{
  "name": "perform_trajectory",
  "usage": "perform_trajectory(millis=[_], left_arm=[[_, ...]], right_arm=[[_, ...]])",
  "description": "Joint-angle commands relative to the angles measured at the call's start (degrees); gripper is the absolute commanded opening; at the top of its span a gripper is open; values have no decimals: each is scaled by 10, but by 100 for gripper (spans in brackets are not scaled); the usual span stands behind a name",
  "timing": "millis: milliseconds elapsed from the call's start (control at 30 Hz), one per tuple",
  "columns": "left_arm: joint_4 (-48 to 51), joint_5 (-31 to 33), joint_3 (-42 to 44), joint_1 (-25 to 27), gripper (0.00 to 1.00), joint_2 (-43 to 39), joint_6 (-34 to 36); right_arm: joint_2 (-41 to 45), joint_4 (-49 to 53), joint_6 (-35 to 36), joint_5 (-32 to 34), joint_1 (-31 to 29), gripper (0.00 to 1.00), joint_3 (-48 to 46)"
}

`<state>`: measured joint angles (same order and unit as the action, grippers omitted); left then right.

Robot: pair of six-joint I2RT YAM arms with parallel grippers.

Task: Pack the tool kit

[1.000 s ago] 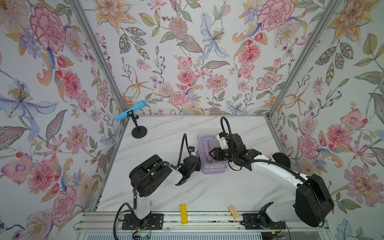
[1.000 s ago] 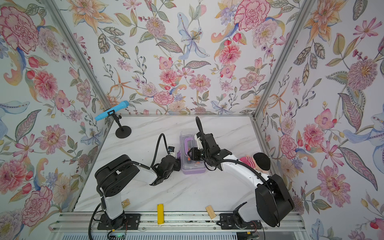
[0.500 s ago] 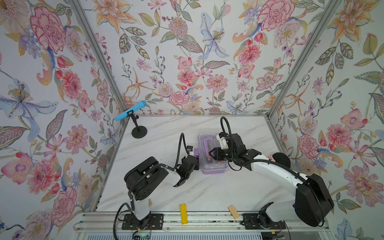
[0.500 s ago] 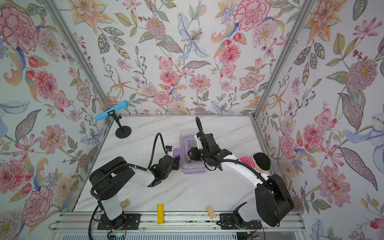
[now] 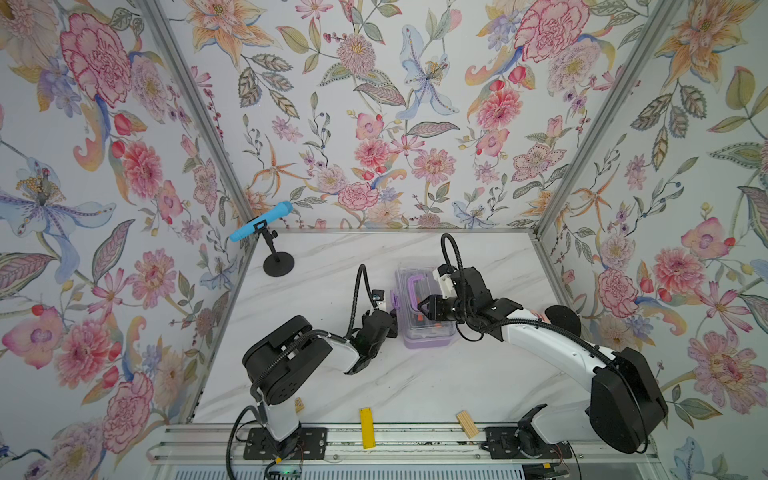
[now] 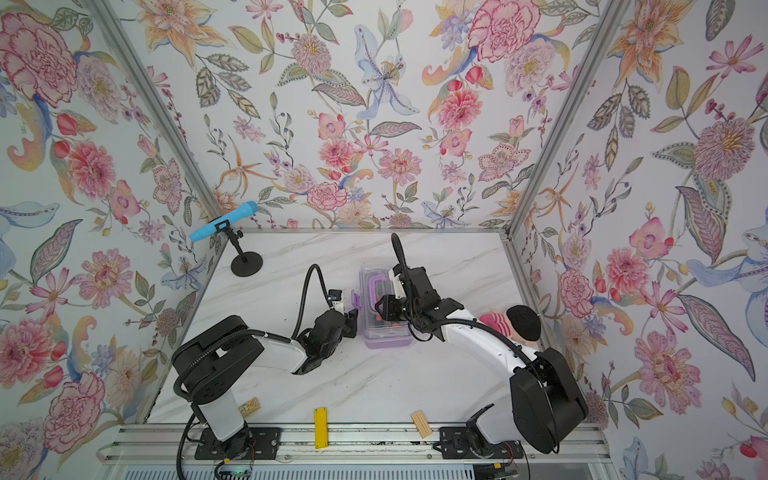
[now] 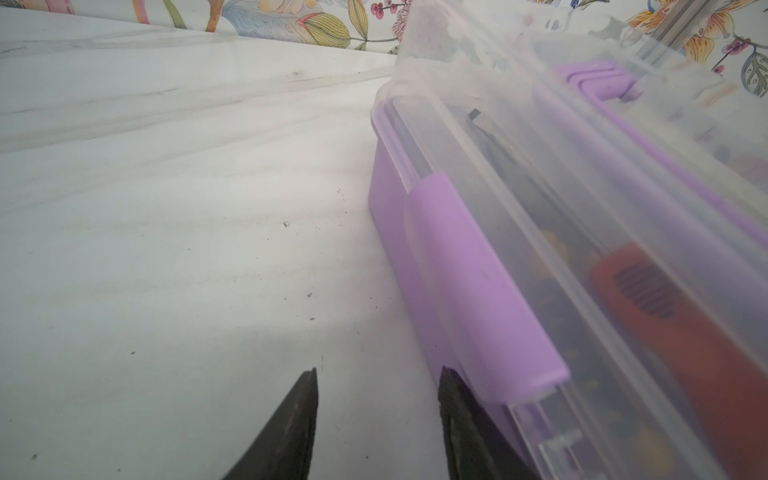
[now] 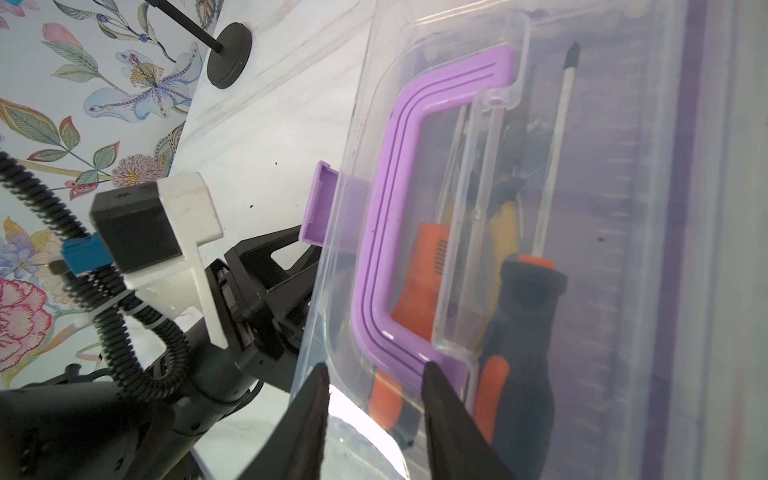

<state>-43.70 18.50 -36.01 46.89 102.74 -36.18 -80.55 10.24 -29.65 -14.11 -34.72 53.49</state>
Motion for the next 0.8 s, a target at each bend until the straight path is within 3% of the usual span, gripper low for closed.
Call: perform_trajectory(millis=[0, 567, 767], left_arm=[[-1, 11, -4, -2, 50, -17, 13], [17, 14, -6, -5, 50, -58, -11], [-6, -31, -8, -21, 49, -42, -58]], right_arm=[[-7, 14, 1, 8, 4, 40, -14], [3, 6, -2, 8, 3, 39, -27], [0, -3, -8, 0, 3, 39, -37]])
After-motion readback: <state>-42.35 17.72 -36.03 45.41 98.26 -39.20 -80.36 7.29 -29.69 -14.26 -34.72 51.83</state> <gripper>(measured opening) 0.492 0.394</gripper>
